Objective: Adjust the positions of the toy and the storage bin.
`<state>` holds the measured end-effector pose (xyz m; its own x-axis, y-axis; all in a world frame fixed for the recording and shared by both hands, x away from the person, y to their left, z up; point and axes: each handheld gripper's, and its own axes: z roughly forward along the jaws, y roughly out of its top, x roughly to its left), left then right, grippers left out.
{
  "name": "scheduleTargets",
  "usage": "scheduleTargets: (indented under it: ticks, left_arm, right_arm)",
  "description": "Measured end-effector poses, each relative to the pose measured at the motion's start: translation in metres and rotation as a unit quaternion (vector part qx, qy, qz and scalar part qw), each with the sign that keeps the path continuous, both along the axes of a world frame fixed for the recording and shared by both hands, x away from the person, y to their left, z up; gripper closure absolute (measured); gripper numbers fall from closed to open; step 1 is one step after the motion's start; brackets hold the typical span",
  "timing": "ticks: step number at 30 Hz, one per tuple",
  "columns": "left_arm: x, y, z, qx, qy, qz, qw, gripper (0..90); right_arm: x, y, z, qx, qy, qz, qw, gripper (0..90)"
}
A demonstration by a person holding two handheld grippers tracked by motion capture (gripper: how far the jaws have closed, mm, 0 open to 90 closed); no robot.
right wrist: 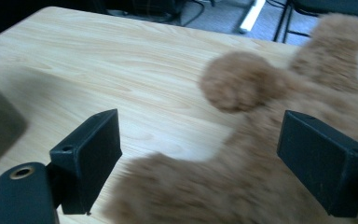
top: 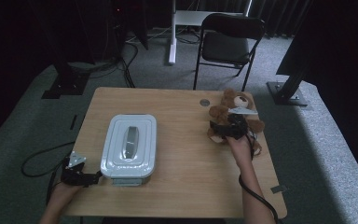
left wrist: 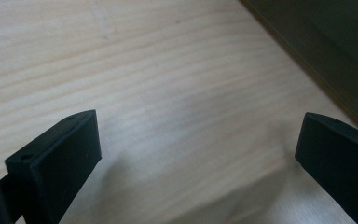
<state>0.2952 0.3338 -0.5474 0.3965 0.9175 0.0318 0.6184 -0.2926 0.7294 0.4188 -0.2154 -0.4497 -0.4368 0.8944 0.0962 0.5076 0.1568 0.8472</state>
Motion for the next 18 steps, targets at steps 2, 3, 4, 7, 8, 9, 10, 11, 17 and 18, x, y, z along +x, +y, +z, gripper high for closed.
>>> scheduleTargets:
  ticks: [2,3,4,7,8,9,10,11,17,18]
  left_arm:
    - [0.003,-0.001,0.002,-0.004,-0.003,0.000,1.0000,0.9]
    - [0.004,-0.001,0.002,-0.005,-0.004,0.000,1.0000,0.9]
    - [0.005,-0.001,0.003,-0.005,-0.005,0.000,1.0000,0.9]
    - [0.010,-0.001,0.006,-0.006,-0.009,0.000,0.9999,0.9]
    - [0.012,-0.001,0.007,-0.007,-0.010,-0.001,0.9999,0.9]
    - [0.013,-0.002,0.007,-0.009,-0.012,-0.002,0.9999,0.9]
    - [0.015,-0.002,0.008,-0.010,-0.012,-0.002,0.9999,0.9]
    - [0.017,-0.003,0.008,-0.009,-0.012,-0.003,0.9999,0.9]
    - [0.027,-0.007,0.009,-0.006,-0.012,-0.011,0.9999,0.9]
    - [0.028,-0.009,0.010,-0.006,-0.014,-0.013,0.9998,0.9]
  right_arm:
    - [-0.001,0.010,0.000,0.003,-0.004,0.006,1.0000,12.8]
    - [-0.001,0.017,0.000,0.004,-0.002,0.015,0.9999,12.8]
    - [-0.001,0.021,-0.001,0.003,-0.002,0.022,0.9998,12.8]
    - [0.000,0.036,-0.003,0.002,0.002,0.040,0.9992,12.7]
    - [0.000,0.043,-0.005,0.001,0.002,0.045,0.9990,12.8]
    - [0.000,0.047,-0.006,0.002,0.002,0.048,0.9988,12.8]
    - [-0.001,0.052,-0.009,0.003,0.001,0.049,0.9988,12.7]
    - [-0.002,0.058,-0.012,0.004,-0.003,0.050,0.9987,12.5]
    - [-0.004,0.089,-0.028,0.016,-0.005,0.076,0.9970,12.4]
    - [-0.004,0.092,-0.030,0.015,-0.005,0.080,0.9967,12.5]
